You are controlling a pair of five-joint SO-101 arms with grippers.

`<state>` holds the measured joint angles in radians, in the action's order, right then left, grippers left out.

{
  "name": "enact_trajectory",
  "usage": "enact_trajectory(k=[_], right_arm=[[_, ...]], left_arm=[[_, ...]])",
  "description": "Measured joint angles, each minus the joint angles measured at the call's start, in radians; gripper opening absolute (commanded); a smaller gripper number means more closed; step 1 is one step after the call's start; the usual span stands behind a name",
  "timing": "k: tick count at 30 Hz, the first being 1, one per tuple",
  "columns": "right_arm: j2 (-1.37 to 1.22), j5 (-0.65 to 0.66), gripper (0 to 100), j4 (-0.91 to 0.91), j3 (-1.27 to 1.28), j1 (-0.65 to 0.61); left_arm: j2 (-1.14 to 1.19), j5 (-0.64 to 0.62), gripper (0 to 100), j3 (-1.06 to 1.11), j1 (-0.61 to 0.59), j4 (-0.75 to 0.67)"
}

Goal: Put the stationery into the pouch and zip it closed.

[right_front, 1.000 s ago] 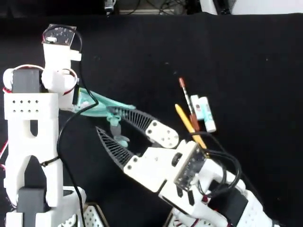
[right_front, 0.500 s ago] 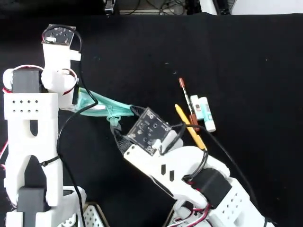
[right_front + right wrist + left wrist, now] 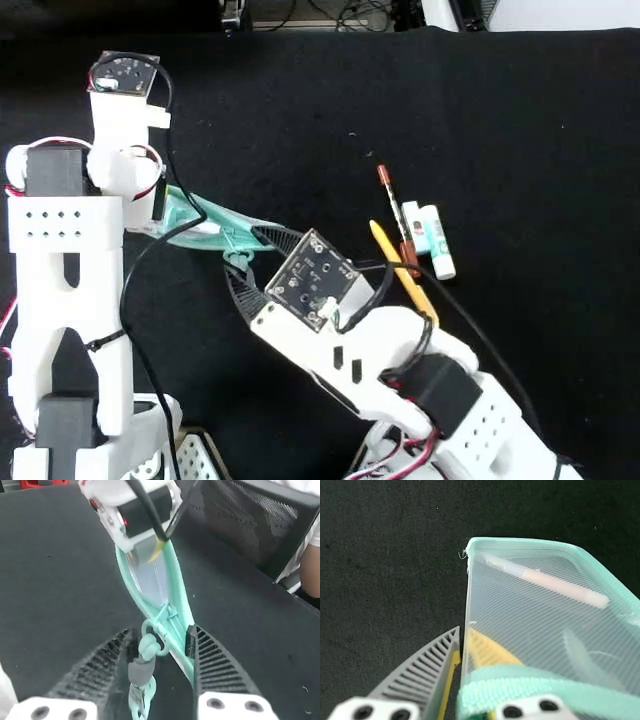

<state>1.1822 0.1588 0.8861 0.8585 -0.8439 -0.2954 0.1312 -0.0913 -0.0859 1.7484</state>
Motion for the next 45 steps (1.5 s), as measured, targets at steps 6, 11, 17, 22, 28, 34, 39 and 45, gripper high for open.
enact_trajectory(k=[6, 11, 17, 22, 28, 34, 39, 45], right_arm=[[-0.144, 0.061, 4.7, -0.104, -0.008, 0.055], [-0.161, 0.069, 1.2, -0.120, -0.038, 0.141], [-0.055, 0.068, 1.3, -0.044, -0.040, 0.160], [-0.008, 0.072, 1.3, 0.014, -0.040, 0.166], [0.005, 0.126, 1.3, 0.054, -0.040, 0.169], [0.011, 0.157, 1.2, 0.089, -0.040, 0.170], [0.011, 0.158, 1.2, 0.103, -0.048, 0.170], [0.011, 0.158, 1.5, 0.104, -0.069, 0.170]], left_arm=[[0.000, 0.002, 3, 0.002, 0.000, -0.002], [0.000, 0.002, 3, 0.002, 0.002, -0.002], [-0.002, -0.005, 3, 0.002, 0.005, 0.002], [0.000, -0.005, 3, 0.002, 0.006, 0.003], [0.000, -0.005, 3, 0.002, 0.006, 0.003], [0.000, -0.005, 3, 0.003, 0.006, 0.005], [0.000, -0.005, 3, 0.003, 0.006, 0.006], [0.000, -0.005, 3, 0.003, 0.006, 0.006]])
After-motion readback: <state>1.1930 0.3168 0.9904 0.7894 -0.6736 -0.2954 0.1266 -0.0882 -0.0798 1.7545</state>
